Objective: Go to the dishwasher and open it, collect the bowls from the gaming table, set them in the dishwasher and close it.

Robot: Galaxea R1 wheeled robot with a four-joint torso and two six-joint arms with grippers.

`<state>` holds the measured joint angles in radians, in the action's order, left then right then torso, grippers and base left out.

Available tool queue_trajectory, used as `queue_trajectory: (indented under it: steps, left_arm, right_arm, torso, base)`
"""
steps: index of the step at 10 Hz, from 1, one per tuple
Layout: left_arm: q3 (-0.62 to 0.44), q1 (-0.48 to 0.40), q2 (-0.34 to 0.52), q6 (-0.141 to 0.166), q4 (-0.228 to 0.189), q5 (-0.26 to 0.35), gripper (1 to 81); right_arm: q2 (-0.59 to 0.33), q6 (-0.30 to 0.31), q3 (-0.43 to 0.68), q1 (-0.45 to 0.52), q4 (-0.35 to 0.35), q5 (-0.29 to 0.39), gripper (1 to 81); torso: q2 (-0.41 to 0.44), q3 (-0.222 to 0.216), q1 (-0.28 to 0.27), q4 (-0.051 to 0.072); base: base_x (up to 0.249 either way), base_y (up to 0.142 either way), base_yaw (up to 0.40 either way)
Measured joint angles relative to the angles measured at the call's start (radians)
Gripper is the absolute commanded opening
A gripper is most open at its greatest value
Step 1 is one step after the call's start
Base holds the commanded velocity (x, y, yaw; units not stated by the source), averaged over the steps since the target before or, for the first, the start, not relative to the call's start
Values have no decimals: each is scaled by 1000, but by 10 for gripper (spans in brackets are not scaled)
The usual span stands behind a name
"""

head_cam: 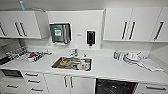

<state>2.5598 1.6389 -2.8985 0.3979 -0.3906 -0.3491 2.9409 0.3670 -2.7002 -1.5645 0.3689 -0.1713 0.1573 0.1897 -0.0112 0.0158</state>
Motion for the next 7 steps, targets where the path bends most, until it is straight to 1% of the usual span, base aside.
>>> queue_trajectory:
  steps: [1, 5, 7]
  left_arm:
    - [-29, -11, 10, 18, 2, -4, 10]
    - [-235, -39, 100, 25, 3, -8, 10]
    - [-301, -84, 134, 26, 3, 1, 10]
  right_arm:
    - [0, 1, 2, 3, 0, -2, 10]
    - [0, 8, 7, 13, -2, -4, 10]
    - [0, 9, 12, 22, -3, -6, 10]
  torso:
    - [0, 18, 1, 0]
    - [0, 114, 0, 0]
    - [0, 161, 0, 0]
  base:
    - [0, 0, 0]
    - [0, 0, 0]
    - [0, 0, 0]
